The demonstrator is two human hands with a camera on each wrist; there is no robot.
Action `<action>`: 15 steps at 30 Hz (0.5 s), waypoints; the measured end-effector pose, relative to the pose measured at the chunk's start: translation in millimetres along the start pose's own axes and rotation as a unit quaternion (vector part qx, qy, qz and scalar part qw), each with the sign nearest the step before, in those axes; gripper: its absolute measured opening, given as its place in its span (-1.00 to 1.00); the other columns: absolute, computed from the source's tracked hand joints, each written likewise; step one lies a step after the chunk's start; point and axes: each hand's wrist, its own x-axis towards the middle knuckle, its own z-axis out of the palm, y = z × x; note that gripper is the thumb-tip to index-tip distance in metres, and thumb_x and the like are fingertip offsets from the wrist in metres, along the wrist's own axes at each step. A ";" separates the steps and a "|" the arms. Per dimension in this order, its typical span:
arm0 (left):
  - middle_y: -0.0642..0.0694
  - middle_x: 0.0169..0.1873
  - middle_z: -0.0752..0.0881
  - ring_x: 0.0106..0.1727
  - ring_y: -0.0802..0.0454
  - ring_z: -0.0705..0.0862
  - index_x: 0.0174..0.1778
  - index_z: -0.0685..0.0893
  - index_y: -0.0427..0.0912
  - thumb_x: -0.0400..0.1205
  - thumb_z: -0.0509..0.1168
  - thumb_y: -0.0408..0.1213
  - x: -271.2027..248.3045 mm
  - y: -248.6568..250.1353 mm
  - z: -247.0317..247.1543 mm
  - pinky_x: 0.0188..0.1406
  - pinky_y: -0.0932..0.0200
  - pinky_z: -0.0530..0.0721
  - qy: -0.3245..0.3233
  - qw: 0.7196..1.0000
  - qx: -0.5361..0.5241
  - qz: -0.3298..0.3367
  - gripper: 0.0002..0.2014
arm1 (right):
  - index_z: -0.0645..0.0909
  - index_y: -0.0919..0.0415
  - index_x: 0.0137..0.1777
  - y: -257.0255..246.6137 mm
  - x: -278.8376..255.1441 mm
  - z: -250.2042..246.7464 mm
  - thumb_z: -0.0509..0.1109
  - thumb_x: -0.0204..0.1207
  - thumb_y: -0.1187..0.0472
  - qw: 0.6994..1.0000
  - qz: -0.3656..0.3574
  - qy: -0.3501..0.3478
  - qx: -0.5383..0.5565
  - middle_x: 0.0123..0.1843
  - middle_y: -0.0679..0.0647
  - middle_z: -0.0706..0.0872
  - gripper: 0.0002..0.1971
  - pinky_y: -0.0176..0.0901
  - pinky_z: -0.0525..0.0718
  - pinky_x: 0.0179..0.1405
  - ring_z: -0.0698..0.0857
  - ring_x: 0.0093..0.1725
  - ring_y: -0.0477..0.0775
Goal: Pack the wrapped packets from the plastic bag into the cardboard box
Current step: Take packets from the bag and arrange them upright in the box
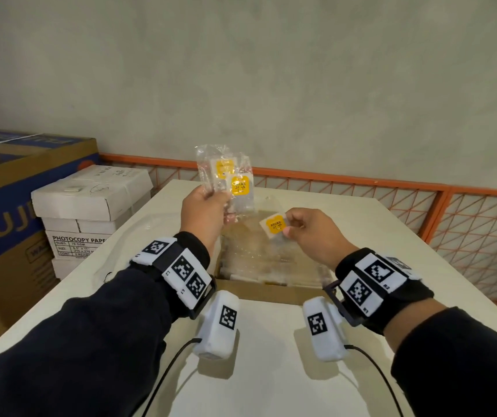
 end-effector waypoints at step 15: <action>-0.09 -0.36 0.60 -0.35 0.02 0.53 -0.36 0.55 -0.10 0.61 0.24 -0.43 6.0 -5.7 -1.9 -0.33 0.17 0.55 0.006 1.000 0.023 0.011 -0.77 | 0.07 0.10 0.65 14.0 1.4 21.0 0.11 0.66 0.01 0.932 0.045 -0.199 -0.300 0.63 0.22 0.22 -0.41 0.24 0.31 0.51 0.31 0.55 0.32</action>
